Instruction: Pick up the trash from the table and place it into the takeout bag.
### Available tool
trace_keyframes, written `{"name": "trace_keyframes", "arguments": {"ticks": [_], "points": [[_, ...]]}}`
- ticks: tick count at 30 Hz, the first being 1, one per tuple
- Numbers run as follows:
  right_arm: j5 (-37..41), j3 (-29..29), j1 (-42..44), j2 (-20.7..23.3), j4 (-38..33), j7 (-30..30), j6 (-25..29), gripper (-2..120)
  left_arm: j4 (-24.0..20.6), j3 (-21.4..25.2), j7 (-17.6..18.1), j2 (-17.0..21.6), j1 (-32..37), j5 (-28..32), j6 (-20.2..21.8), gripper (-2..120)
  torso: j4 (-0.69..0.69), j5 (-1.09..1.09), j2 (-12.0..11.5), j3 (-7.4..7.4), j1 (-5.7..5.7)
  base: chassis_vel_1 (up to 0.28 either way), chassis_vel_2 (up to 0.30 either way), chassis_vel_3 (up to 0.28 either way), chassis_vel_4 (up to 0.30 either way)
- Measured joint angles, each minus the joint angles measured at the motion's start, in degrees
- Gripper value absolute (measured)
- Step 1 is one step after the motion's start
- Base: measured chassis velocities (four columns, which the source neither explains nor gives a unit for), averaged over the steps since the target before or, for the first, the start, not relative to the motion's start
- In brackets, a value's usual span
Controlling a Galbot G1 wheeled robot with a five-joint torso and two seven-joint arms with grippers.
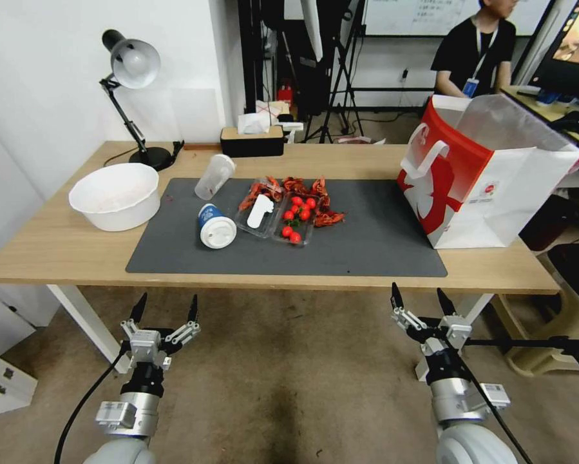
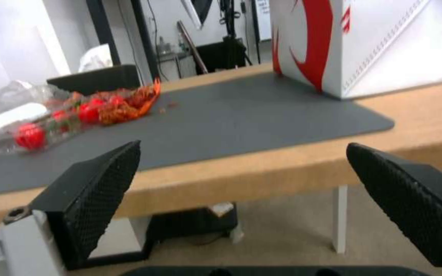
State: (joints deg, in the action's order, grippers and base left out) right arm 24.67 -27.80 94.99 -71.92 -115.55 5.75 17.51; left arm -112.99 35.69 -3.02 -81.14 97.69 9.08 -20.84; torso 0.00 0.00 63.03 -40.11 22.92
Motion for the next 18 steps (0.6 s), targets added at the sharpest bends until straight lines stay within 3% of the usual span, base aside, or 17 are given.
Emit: {"name": "trace_keyframes", "arguments": {"ticks": [18], "points": [[-2.4,1.5,0.0,-0.8,2.0,2.3,-0.3,100,0.3,0.0,0.0,0.1,0.0,0.1,-0.2,100,0.0,0.01,0.0,0.0,0.0,0.0,0.0,0.0,0.0]]}}
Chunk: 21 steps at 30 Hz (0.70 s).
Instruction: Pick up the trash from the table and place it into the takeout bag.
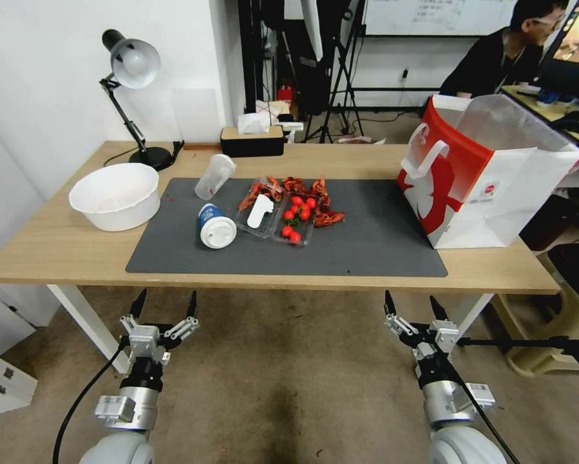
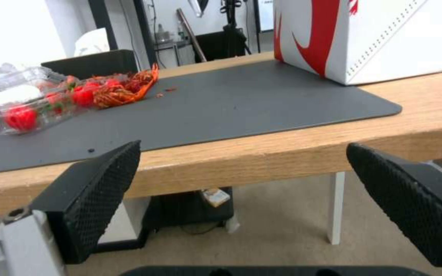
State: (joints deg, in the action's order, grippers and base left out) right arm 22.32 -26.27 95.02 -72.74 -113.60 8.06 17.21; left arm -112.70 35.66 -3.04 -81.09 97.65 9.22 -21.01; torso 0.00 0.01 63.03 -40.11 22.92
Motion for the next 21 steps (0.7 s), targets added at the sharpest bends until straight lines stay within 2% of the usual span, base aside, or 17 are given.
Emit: {"name": "trace_keyframes", "arguments": {"ticks": [21], "points": [[-0.7,0.9,-0.8,1.0,0.9,1.2,-1.5,100,0.2,-0.2,0.2,1.5,-2.3,1.7,1.1,100,0.0,-0.01,0.0,0.0,0.0,0.0,0.0,0.0,0.0]]}}
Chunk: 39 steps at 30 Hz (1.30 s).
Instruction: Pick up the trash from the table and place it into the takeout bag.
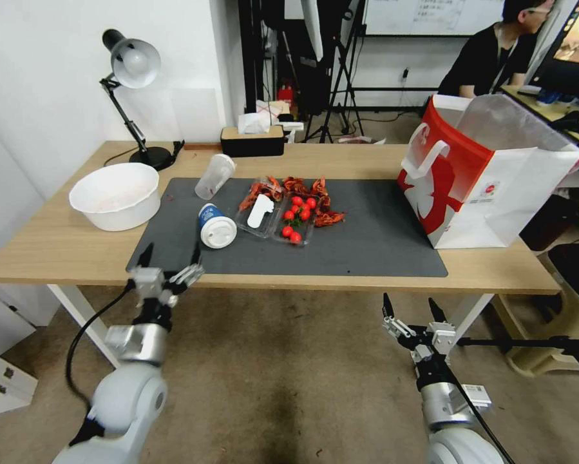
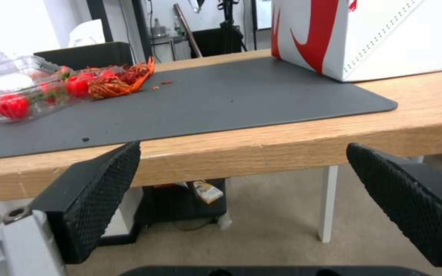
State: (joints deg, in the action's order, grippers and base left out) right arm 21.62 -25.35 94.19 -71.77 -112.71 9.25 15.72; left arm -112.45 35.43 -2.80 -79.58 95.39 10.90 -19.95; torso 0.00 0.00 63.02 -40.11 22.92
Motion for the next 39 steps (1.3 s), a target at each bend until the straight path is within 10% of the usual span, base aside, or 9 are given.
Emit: {"name": "trace_keyframes", "arguments": {"ticks": [9,24,39], "points": [[-1.0,0.5,0.1,-0.3,0.4,0.4,-0.1,100,-1.0,-1.9,4.1,5.3,-6.9,5.8,6.6,100,0.0,0.01,0.0,0.0,0.0,0.0,0.0,0.0,0.0],[-4.3,-0.2,0.5,-1.0,0.2,1.9,-0.9,100,0.9,-20.0,24.3,11.7,-23.5,11.9,18.5,100,0.0,0.0,0.0,-0.01,0.0,0.0,0.0,0.0,0.0],[-5.7,-0.9,0.8,-1.4,0.4,2.3,-1.1,100,0.6,-23.5,28.3,12.3,-26.0,11.3,24.1,100,0.0,0.01,0.0,0.0,0.0,0.0,0.0,0.0,0.0]]}}
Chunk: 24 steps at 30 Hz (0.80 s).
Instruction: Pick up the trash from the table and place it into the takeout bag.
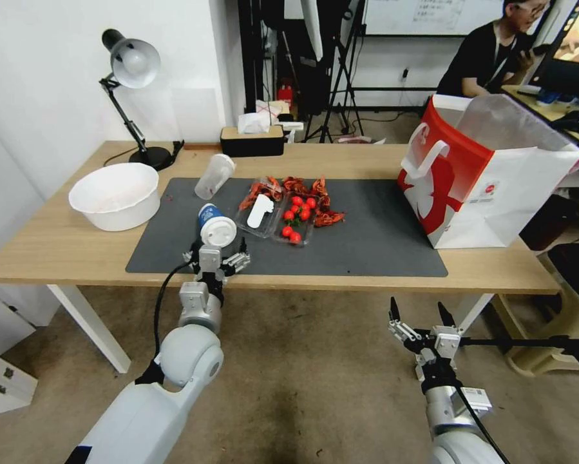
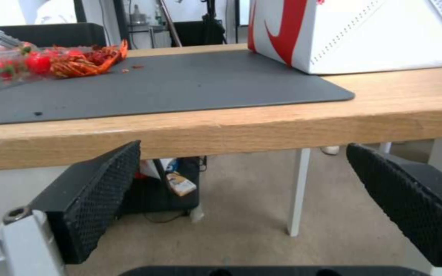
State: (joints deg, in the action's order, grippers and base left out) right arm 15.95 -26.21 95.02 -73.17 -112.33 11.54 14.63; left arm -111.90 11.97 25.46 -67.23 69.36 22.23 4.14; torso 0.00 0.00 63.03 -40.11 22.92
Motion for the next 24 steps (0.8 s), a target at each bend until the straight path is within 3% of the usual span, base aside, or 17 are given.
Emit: {"name": "trace_keyframes", "arguments": {"ticks": [16,24], "points": [[-1.0,0.0,0.1,-0.4,0.2,0.4,-0.2,100,0.8,-2.8,1.3,1.5,-2.5,0.0,2.4,100,0.01,0.0,0.0,0.0,0.0,0.0,0.0,0.0,0.0],[-1.4,-0.6,0.1,-0.7,0.8,1.2,-0.2,100,4.2,-6.4,3.5,1.2,-5.6,-1.4,4.3,100,-0.01,0.0,0.0,0.0,0.0,0.0,0.0,0.0,0.0]]}}
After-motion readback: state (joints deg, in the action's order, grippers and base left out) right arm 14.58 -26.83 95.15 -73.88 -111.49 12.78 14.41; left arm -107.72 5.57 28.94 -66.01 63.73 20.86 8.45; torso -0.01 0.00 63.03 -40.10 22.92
